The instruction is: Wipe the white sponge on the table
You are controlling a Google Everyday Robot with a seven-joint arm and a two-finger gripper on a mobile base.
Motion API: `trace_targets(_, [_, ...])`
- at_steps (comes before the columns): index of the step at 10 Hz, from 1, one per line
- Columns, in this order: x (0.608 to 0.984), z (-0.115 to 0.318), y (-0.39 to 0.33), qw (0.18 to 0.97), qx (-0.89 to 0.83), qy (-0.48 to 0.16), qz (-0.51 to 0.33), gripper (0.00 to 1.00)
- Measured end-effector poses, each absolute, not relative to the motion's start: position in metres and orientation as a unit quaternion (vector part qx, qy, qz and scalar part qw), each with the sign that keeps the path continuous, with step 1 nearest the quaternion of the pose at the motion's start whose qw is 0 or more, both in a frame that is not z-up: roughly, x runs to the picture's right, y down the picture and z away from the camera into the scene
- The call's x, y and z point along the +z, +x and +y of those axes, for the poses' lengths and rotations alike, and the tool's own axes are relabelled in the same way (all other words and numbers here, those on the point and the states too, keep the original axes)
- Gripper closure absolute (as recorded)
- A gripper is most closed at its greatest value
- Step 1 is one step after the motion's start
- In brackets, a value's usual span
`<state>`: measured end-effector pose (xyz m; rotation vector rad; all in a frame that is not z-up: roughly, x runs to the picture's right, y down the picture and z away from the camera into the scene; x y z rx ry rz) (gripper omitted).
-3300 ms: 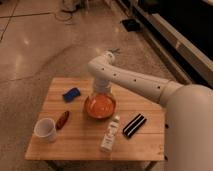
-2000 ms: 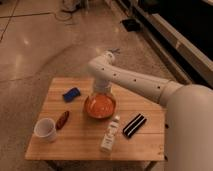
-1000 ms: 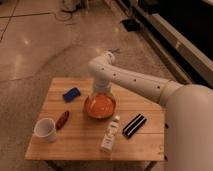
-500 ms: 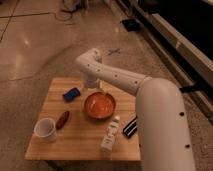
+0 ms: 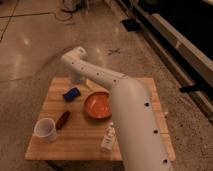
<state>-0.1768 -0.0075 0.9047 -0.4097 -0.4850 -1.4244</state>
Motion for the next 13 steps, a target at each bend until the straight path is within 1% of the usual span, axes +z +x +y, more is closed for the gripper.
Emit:
trace_targets(2, [0.915, -0.011, -0.206, 0.711, -0.653, -0.155, -0.209, 0.2])
trace_targets(6, [0.934, -0.019, -0.232, 0.708, -0.68, -0.096, -0.166, 0.2])
trace_targets(10, [0.955, 0.019, -0.238, 0.712, -0.672, -0.118, -0.164, 0.2])
trace_targets(11, [0.963, 0.031, -0.238, 0.715, -0.665, -0.135, -0.17, 0.2])
trace_targets(13, [0.973, 0.037, -0.233, 0.725, -0.646, -0.16, -0.18, 0.2])
